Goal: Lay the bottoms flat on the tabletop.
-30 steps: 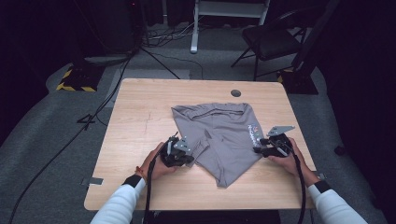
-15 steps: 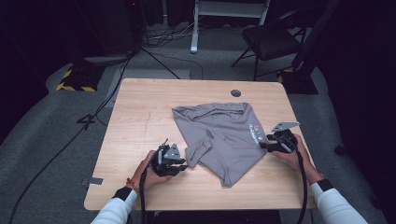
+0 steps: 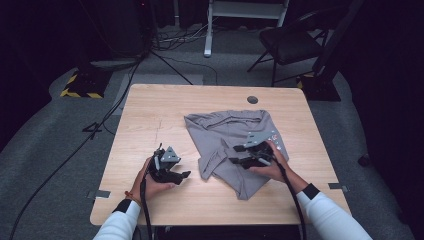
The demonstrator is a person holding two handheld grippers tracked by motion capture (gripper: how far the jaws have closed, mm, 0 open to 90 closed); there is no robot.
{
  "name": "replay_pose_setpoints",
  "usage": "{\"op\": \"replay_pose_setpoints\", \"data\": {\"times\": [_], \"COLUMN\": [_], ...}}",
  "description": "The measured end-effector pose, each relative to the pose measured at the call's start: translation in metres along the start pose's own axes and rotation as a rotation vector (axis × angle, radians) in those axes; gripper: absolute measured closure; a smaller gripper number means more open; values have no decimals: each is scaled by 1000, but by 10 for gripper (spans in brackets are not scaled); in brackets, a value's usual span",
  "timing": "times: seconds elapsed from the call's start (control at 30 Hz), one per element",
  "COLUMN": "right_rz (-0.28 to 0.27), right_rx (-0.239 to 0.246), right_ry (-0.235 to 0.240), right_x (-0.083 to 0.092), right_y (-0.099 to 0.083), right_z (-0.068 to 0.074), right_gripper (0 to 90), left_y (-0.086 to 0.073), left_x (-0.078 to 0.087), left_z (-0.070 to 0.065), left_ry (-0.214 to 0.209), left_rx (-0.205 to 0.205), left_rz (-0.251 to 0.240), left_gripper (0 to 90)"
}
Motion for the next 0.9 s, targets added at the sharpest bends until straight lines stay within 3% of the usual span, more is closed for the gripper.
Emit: {"op": "replay_pose_setpoints", "data": {"times": [0.1,0.23,0.37,0.43,0.6,0.73,0.9], "right_rz": [20,57,100,88,33,-8,-20], "right_rx": [0,-15,-24,-20,6,20,-11], "right_ry": [5,-50,-67,-77,-47,-35,-42], "right_x": [-19,-34,-44,-42,-15,27,83], "right_y": [4,5,-1,-1,2,-1,-32], "right_z": [3,-6,-12,-12,-5,2,6], "right_gripper": [465,476,674,740,831,836,837], "left_y": [-3,-5,-4,-4,-4,-2,3], "left_x": [-2,-6,-8,-8,-8,-10,-13], "left_z": [0,-1,-1,-1,-1,-3,-6], "left_ry": [-5,6,19,22,29,29,21], "left_rx": [4,1,-6,-2,3,1,-6], "left_rz": [8,19,14,11,15,20,24], "left_gripper": [267,232,227,223,221,222,224]}}
Point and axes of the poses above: each handheld gripper's, and its own axes: x roughly backward along the jaws, y roughly out of its top, z roughly to its left, the point moved 5 cm from there along -x, roughly forward along the jaws, and after that the axes turned 4 degrees about y, right-handed, at the moved point
